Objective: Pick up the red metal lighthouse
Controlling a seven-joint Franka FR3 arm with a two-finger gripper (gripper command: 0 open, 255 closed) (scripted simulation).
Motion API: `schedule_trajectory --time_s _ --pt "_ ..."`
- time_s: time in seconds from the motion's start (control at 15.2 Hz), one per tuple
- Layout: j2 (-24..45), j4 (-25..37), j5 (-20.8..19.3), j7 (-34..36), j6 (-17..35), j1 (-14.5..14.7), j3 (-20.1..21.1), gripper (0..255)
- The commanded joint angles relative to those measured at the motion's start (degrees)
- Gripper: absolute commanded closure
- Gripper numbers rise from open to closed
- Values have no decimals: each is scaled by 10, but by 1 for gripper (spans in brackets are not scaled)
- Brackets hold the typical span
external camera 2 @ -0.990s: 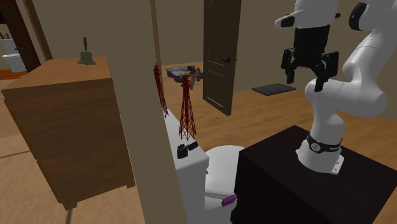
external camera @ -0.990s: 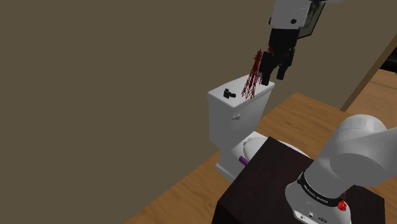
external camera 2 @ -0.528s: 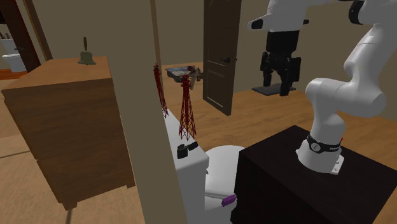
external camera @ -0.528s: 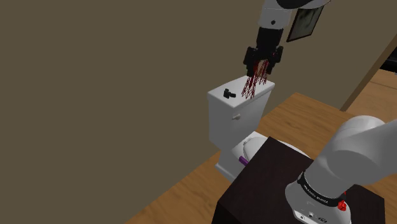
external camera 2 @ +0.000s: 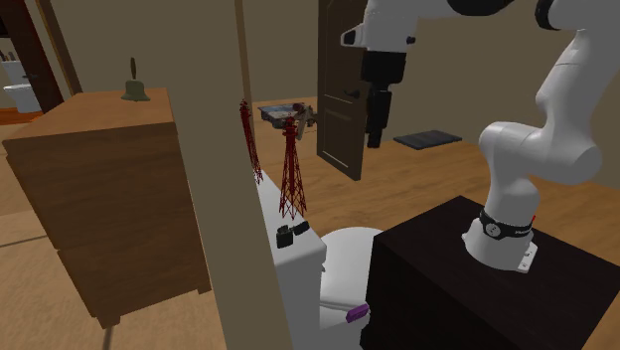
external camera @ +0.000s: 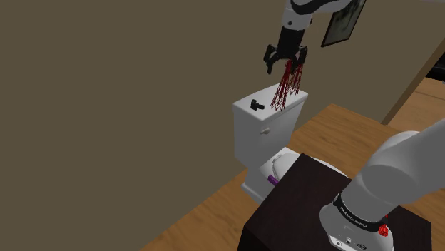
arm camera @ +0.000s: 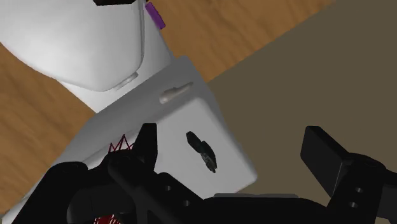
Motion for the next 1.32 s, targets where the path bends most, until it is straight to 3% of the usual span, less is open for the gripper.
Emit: schedule_trajectory --time_s 0.0,1.12,1.25 --pt "25 24 -6 25 16 -13 -6 0" --pt "198 206 -41 223 114 -111 -76 0" --pt "198 190 -42 225 130 -111 -76 0"
